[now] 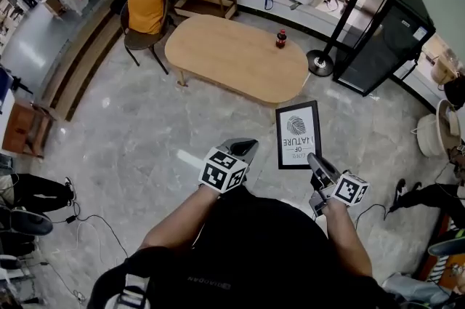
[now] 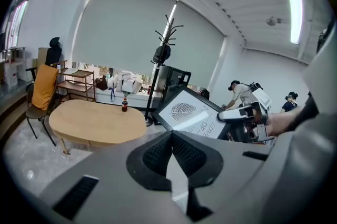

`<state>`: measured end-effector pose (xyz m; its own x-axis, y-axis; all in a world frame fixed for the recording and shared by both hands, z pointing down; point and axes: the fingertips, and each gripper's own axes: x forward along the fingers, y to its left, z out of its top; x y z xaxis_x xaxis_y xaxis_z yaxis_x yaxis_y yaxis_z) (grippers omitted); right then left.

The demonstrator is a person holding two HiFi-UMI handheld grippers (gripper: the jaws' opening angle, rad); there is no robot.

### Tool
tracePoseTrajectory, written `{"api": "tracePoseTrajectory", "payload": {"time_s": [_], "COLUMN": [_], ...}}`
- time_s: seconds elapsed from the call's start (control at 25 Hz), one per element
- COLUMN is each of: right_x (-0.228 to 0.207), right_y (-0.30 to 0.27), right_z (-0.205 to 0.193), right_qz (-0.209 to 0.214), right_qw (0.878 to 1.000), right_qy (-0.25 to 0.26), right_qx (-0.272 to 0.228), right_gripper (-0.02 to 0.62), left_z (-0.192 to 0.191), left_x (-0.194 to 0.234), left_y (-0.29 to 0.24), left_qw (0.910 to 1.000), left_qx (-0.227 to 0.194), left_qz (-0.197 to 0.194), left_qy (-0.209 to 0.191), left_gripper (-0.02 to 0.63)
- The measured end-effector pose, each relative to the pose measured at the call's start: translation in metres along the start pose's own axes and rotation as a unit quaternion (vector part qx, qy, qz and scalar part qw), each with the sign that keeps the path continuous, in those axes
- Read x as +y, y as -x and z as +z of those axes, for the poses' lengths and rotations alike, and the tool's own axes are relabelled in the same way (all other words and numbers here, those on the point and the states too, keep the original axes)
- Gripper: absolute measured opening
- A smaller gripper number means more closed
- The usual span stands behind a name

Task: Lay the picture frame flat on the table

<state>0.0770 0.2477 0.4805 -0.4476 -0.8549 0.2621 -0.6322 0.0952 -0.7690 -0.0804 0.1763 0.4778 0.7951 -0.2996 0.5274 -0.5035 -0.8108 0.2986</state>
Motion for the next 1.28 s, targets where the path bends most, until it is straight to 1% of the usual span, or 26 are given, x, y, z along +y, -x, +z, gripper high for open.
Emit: {"api": "tracePoseTrajectory", "payload": {"time_s": [0.08,0.16,0.24,0.36,0.56,0.68,0.84,0.96,1.12,1.28], "right_x": [0.007,0.009,0.014,0.022,0.019,0.014,-0.002,-0.021,-0.063,-0.1], "right_y": [-0.032,-0.063,-0.093,-0.132,-0.171,-0.193,-0.215,-0.231,-0.259,-0.286], "right_z": [0.014,0.02,0.024,0.027,0.032,0.042,0.056,0.071,0.092,0.116], "right_qz": [-0.008,-0.014,-0.012,-0.018,-0.03,-0.037,-0.051,-0.061,-0.074,-0.074], "right_qw": [1.0,1.0,1.0,1.0,0.999,0.999,0.997,0.995,0.989,0.985], "right_qy": [0.0,0.002,0.002,0.0,-0.002,-0.016,-0.059,-0.085,-0.128,-0.156], "right_qx": [-0.002,-0.002,-0.002,0.001,0.019,0.025,0.014,0.003,-0.005,-0.012], "right_gripper": [0.04,0.04,0.04,0.04,0.04,0.04,0.04,0.04,0.041,0.041], "left_z": [0.021,0.033,0.036,0.034,0.037,0.036,0.031,0.037,0.059,0.083], "left_x": [0.032,0.064,0.096,0.135,0.166,0.186,0.213,0.233,0.254,0.276], "left_y": [0.002,0.008,0.014,0.019,0.025,0.024,0.027,0.021,0.0,-0.036], "left_qw": [1.0,0.9999,0.9999,0.9999,0.9996,0.9989,0.997,0.9954,0.9955,0.996], "left_qx": [-0.005,-0.005,0.0,0.008,0.002,0.004,0.01,0.014,0.019,0.039], "left_qz": [-0.003,-0.003,0.001,0.006,0.001,0.012,0.033,0.046,0.052,0.053], "left_qy": [-0.008,-0.015,-0.013,0.004,0.03,0.045,0.07,0.083,0.076,0.06], "left_gripper": [0.005,0.005,0.005,0.005,0.005,0.005,0.005,0.005,0.005,0.005]}}
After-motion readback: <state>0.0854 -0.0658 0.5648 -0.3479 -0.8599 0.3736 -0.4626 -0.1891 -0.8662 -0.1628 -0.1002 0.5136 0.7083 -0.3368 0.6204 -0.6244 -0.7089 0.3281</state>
